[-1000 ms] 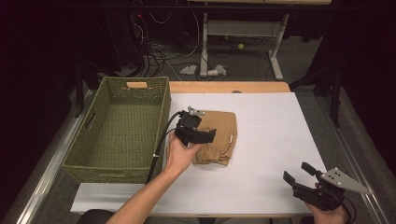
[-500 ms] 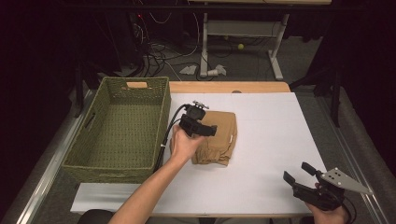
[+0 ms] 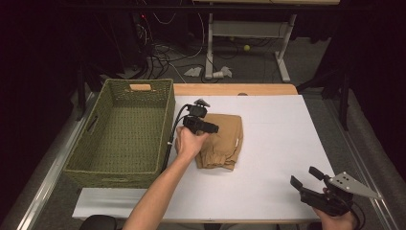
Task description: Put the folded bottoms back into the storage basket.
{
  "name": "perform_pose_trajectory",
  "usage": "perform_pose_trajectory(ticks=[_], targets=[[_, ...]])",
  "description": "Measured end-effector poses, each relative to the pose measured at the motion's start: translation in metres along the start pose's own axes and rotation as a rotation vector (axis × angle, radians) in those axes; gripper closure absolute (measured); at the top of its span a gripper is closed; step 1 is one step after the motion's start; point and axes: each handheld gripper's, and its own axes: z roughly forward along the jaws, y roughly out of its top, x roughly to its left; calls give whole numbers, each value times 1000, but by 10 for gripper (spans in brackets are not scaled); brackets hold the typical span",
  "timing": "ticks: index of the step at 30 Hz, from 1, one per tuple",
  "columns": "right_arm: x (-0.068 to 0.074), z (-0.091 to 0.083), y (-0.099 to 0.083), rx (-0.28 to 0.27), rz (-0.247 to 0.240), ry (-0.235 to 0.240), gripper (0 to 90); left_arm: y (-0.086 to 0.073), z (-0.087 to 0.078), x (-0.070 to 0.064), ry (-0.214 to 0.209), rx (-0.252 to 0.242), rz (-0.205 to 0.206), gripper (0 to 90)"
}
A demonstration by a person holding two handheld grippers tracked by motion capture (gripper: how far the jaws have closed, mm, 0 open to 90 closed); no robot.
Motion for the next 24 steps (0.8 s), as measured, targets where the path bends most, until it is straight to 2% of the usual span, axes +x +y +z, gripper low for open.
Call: perform_pose_trajectory(ticks=[3,6,11,15,16,20,24], targets=[[0,0,0,1,2,0,228,2,7,3,17,34,-3,184],[0,0,0,0,2,0,228,4,14,3,12,51,-30,181],[0,0,0,-1,1,1,228,3,25,3,35,94,-18,178],[0,0,0,-1,3,-1,229,1,32,8,27,121,-58,195],[-1,0,0,-1,4,-2,230,0,34,8,33,124,-57,200],[0,0,0,-1,1,-2,232,-1,36,0,82,134,5,210],[1,0,0,-3,-7,-2,236,-2,35,-1,84,145,20,236]])
